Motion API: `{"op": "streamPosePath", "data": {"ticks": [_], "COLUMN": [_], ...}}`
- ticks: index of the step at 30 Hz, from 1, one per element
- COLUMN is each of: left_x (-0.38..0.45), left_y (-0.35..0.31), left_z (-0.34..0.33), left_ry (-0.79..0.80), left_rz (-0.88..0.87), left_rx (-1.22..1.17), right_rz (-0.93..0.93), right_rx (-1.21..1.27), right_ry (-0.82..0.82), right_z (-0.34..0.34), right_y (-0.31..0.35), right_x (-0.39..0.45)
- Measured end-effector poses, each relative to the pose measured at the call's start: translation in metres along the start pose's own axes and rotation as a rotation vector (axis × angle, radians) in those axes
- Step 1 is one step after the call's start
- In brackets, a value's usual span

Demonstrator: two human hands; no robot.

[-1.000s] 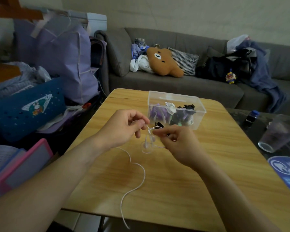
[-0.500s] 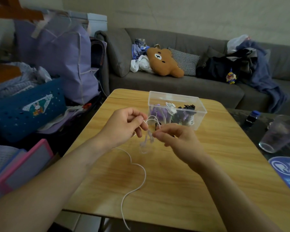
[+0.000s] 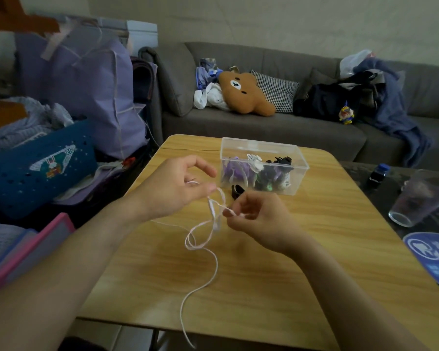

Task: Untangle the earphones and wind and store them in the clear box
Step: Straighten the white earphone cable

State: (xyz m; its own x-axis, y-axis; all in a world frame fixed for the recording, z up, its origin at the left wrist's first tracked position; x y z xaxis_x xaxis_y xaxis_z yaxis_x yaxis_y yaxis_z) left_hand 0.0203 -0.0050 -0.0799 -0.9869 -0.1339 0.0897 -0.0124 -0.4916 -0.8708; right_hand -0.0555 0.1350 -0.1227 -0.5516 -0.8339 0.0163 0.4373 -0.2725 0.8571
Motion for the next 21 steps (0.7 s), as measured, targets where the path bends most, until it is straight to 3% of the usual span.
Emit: {"op": "streamPosePath", "data": {"ticks": [2,5,9,12,16,21], "left_x": [0.0,-0.001,0.0,0.0,0.002,0.002], "left_y": [0.007,0.016,0.026,0.025,0.009,-0.009], "left_z": [0.015,0.033,0.033,0.024,0.009,-0.008], "left_ry": [-0.092,-0.208,-0.201,-0.198,-0.131,-0.037], "left_rz": [-0.004,0.037,0.087,0.046,-0.034,-0.14], "left_rx": [0.215,0.311,0.323,0.227,0.065,-0.104], "right_rz": [-0.017,0.012,0.063,0.056,0.118,0.137], "right_rx": [0.103,0.478,0.705,0.516,0.412,0.261], "right_ry": [-0.04,-0.123,-0.128,-0.056,-0.139,0.027], "right_z": [0.008,0.02,0.031,0.025,0.025,-0.001], "right_y": [-0.003,-0.007,-0.005,-0.004,0.001,0.014], "right_x": [-0.003,-0.005,-0.006,-0.006,-0.004,-0.001]}}
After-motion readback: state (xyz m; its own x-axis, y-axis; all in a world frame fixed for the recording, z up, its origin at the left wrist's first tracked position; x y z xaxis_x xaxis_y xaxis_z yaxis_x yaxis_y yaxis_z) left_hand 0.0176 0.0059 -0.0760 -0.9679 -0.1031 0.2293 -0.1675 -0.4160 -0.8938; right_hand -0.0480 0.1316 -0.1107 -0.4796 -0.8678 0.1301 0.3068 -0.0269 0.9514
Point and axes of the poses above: each hand's wrist, its own x-axis towards the middle knuckle, its own z-axis out of the back of the hand, y = z × x, the point moved 9 cm from there along x, towards the middle knuckle, and after that the axes turned 9 degrees about y, right-handed, at the moved point
